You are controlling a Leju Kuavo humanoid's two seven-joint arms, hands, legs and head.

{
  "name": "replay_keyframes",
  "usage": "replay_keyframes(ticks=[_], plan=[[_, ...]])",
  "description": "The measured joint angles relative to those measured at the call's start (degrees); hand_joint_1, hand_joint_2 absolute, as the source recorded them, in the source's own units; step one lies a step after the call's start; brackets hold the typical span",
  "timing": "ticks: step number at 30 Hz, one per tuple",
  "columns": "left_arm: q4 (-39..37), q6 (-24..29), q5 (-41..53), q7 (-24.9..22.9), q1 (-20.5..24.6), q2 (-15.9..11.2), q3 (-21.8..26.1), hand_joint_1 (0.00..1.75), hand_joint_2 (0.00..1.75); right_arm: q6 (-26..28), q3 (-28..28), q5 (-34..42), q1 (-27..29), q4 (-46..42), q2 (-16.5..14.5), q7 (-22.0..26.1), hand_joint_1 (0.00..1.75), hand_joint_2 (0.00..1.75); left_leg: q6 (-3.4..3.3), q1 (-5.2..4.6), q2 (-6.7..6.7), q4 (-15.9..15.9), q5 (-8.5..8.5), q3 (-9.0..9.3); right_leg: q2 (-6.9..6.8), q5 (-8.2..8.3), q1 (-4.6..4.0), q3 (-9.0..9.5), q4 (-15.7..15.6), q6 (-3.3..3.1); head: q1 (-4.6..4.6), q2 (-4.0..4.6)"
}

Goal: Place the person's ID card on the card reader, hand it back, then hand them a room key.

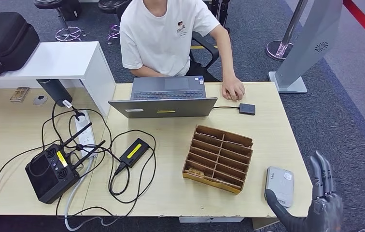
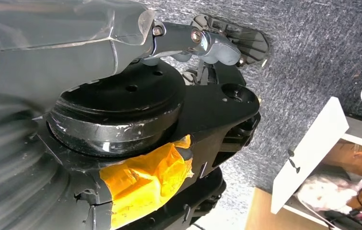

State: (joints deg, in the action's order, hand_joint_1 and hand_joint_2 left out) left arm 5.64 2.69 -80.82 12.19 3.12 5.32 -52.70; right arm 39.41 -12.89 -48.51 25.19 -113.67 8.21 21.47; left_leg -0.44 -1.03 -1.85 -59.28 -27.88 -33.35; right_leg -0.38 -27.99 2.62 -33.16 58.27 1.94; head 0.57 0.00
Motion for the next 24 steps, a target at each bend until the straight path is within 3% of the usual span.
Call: replay_keyframes(ticks=[6,15,24], plan=[[0.0,0.1,-0.3,0.1,0.0,0.0,0.0,0.0,1.75,0.1,-3.4,0.0,2.3,1.0,-0.9,-1.4,0.0,1.75,0.01,0.01,0.03,0.0,0.0,0.02,0.04,0.01,-0.01,0.0,0.0,-0.01,0.0,0.0],[0.0,0.1,0.2,-0.7,0.1,0.0,0.0,0.0,1.75,0.2,-6.0,-2.7,0.7,11.6,-4.4,-1.6,0.0,1.75,0.01,0.01,0.03,0.0,0.01,0.04,0.03,0.01,-0.01,0.03,0.0,-0.01,0.0,0.0],[0.0,0.2,0.3,-0.9,0.1,0.0,0.0,0.0,1.75,0.1,-6.4,-2.5,-0.4,15.7,-5.9,-1.3,0.0,1.75,0.01,0.01,0.03,0.0,0.01,0.04,0.04,0.01,-0.01,0.03,0.0,-0.01,0.01,0.0]])
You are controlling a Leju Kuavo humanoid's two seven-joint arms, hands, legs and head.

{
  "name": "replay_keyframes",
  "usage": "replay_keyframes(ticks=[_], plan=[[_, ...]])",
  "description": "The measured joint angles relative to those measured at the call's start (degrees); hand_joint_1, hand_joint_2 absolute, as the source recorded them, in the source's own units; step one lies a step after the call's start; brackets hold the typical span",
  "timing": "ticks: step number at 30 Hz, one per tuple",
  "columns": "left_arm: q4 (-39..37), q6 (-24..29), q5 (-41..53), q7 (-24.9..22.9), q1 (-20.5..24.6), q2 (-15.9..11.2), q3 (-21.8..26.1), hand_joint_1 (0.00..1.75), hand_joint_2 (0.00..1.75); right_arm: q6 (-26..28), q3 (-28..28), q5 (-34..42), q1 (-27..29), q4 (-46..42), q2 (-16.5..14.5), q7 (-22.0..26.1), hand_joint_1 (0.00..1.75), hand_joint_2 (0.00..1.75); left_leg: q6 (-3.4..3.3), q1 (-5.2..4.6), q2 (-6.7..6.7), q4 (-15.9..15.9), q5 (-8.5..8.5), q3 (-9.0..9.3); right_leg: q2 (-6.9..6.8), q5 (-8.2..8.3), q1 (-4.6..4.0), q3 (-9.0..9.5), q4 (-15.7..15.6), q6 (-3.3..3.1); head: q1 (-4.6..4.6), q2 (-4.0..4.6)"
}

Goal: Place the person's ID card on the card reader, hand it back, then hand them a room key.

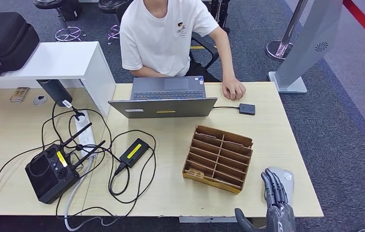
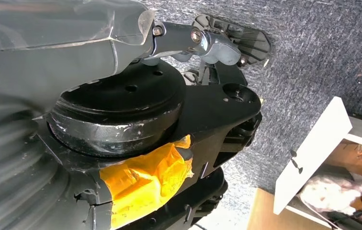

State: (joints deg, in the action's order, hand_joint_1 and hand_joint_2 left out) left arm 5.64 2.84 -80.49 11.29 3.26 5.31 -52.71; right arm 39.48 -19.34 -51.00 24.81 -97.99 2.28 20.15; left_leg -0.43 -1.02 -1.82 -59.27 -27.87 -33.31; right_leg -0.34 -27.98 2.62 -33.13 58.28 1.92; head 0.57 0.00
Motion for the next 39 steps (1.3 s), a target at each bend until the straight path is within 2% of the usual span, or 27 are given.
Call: replay_keyframes(ticks=[3,8,15,39], plan=[[0.0,0.0,0.2,-0.2,0.1,0.0,0.0,0.0,1.75,0.1,0.0,-1.7,-1.1,3.4,-1.3,1.7,0.0,1.75,0.0,0.0,0.0,0.0,0.0,0.01,0.0,0.0,0.0,-0.01,0.0,0.0,-0.01,0.0],[0.0,0.0,-0.1,-0.4,0.1,0.0,0.0,0.0,1.75,0.2,2.4,-4.0,-3.0,10.4,-5.5,7.2,0.0,1.75,0.01,0.01,0.0,0.0,0.01,0.03,0.0,0.0,0.0,0.01,0.0,-0.01,0.01,0.0],[0.0,-0.3,-2.0,-0.1,0.0,0.0,0.0,0.0,1.75,0.2,6.1,-5.6,-4.0,15.3,-8.9,9.8,0.0,1.75,0.01,0.0,0.0,0.0,0.01,0.02,0.01,0.0,0.0,0.05,0.0,-0.01,-0.01,0.0],[0.0,-0.3,-1.3,-0.2,0.0,0.0,0.0,0.0,1.75,0.2,14.9,-3.8,-8.9,24.8,-15.7,18.3,0.0,1.75,0.01,0.0,0.0,0.0,0.01,0.04,0.01,0.01,0.0,0.11,0.0,-0.01,-0.01,0.0]])
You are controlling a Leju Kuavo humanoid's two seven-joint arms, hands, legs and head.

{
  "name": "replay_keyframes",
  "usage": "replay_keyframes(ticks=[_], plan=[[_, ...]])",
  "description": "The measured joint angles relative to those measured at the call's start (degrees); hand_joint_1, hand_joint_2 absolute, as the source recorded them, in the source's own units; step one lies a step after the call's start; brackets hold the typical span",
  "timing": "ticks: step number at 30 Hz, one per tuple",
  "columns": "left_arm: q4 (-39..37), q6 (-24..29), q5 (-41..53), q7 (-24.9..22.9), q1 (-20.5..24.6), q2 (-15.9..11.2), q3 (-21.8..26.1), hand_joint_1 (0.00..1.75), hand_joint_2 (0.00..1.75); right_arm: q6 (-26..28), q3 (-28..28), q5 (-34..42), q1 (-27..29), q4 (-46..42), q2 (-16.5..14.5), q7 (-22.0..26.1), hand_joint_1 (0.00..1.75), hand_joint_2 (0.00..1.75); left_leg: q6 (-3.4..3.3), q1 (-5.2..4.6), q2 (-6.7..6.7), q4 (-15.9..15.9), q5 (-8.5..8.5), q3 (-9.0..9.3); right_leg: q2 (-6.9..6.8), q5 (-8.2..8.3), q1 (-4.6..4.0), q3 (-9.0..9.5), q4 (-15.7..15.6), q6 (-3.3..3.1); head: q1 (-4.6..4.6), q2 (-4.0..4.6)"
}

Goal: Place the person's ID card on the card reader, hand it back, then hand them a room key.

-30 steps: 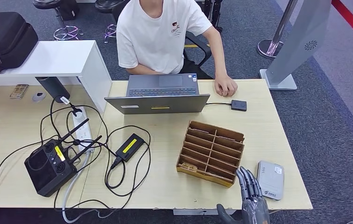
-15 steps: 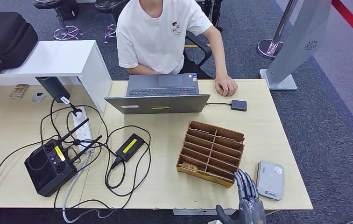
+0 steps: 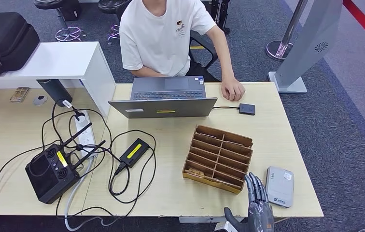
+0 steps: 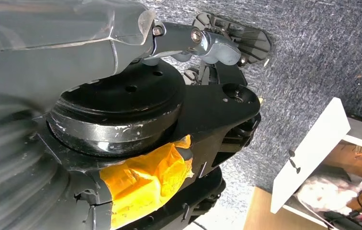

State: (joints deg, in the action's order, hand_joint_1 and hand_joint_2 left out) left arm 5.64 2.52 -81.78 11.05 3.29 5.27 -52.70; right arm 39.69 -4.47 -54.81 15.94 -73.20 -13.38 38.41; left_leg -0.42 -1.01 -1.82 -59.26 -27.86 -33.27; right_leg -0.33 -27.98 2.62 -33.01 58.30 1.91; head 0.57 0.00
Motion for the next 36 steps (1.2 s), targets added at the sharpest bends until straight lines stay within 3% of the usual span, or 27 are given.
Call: replay_keyframes(ticks=[25,36], plan=[[0.0,0.0,0.4,-0.2,0.0,-0.1,0.0,0.0,1.75,0.0,0.4,1.6,-4.0,4.5,-1.4,0.9,0.0,1.75,0.0,0.0,0.0,0.0,0.0,0.0,0.0,0.0,0.0,0.02,0.0,0.0,0.0,0.0],[0.0,0.0,0.9,-1.4,0.3,-0.2,0.0,0.0,1.75,0.2,0.9,-13.9,-2.0,-1.3,-3.3,1.6,0.0,1.75,0.0,0.0,0.0,0.0,0.0,0.01,0.01,0.0,0.0,0.0,0.0,0.0,0.0,0.0]])
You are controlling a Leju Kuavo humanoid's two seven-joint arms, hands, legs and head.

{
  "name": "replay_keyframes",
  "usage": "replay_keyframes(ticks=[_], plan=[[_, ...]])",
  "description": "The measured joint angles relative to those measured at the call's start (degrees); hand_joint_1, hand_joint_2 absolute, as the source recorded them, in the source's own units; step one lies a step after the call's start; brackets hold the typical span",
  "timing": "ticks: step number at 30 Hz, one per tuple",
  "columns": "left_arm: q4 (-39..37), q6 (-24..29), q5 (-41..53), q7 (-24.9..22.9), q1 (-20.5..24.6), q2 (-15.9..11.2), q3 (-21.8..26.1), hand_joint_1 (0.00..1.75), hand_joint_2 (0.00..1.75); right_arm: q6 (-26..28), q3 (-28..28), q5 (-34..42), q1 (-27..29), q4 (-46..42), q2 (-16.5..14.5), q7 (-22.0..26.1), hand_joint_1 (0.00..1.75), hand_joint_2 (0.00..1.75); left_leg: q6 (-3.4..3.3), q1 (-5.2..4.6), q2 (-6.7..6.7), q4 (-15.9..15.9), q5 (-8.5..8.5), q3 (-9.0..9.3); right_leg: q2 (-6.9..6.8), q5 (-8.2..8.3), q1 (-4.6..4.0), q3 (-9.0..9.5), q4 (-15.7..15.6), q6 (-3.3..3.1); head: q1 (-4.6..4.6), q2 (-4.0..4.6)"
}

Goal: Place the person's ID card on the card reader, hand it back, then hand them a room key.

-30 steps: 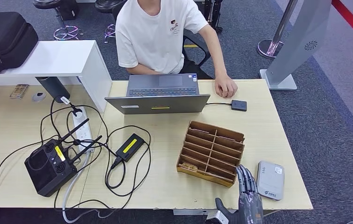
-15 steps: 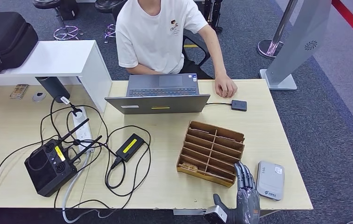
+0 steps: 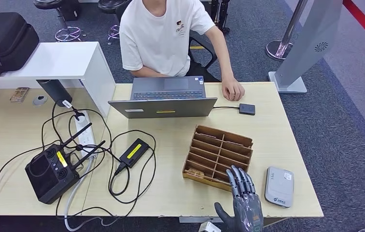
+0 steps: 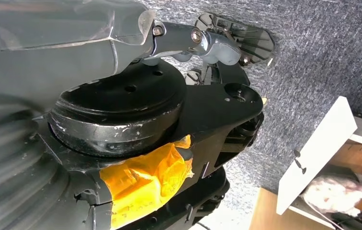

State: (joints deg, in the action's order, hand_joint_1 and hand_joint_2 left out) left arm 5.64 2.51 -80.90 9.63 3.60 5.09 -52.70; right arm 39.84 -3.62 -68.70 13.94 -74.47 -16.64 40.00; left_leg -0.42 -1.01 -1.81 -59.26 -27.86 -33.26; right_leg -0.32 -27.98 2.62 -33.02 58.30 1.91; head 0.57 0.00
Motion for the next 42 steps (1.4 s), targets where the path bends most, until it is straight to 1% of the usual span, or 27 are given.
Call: replay_keyframes(ticks=[4,10,20,30,42], plan=[[0.0,0.0,0.1,-0.3,0.1,-0.1,0.0,0.0,1.75,0.0,0.2,-1.3,0.5,-2.0,-0.5,0.0,0.0,1.75,0.0,0.0,0.01,0.0,0.0,0.0,0.01,0.0,0.0,0.0,0.0,0.0,0.0,0.0],[0.0,0.0,0.5,-0.5,0.2,-0.2,0.0,0.0,1.75,0.0,0.5,-2.8,0.0,-2.0,-1.0,-0.2,0.0,1.75,0.0,0.0,0.01,0.0,0.0,0.01,0.01,0.01,0.0,0.03,0.0,0.0,0.0,0.0],[0.0,0.0,1.2,-1.1,0.3,-0.3,0.0,0.0,1.75,0.0,0.6,-6.2,-3.1,-0.2,-1.5,-5.7,0.0,1.75,0.02,0.0,0.01,0.0,0.03,0.01,0.0,0.01,0.0,0.04,0.0,-0.01,-0.01,0.0],[0.0,0.0,1.1,-1.2,0.3,-0.3,0.0,0.0,1.75,0.0,-0.1,-6.0,-3.7,1.0,-1.5,-7.9,0.0,1.75,0.02,0.0,0.0,0.0,0.02,0.01,0.0,0.01,0.0,0.04,0.0,-0.01,0.0,0.0],[0.0,-0.1,0.8,-1.1,0.3,-0.3,0.0,0.0,1.75,0.0,-0.1,-5.0,-3.9,3.0,-1.4,-8.1,0.0,1.75,0.02,0.0,0.0,0.0,0.02,0.01,0.0,0.01,0.0,0.03,0.0,-0.01,-0.01,0.0]])
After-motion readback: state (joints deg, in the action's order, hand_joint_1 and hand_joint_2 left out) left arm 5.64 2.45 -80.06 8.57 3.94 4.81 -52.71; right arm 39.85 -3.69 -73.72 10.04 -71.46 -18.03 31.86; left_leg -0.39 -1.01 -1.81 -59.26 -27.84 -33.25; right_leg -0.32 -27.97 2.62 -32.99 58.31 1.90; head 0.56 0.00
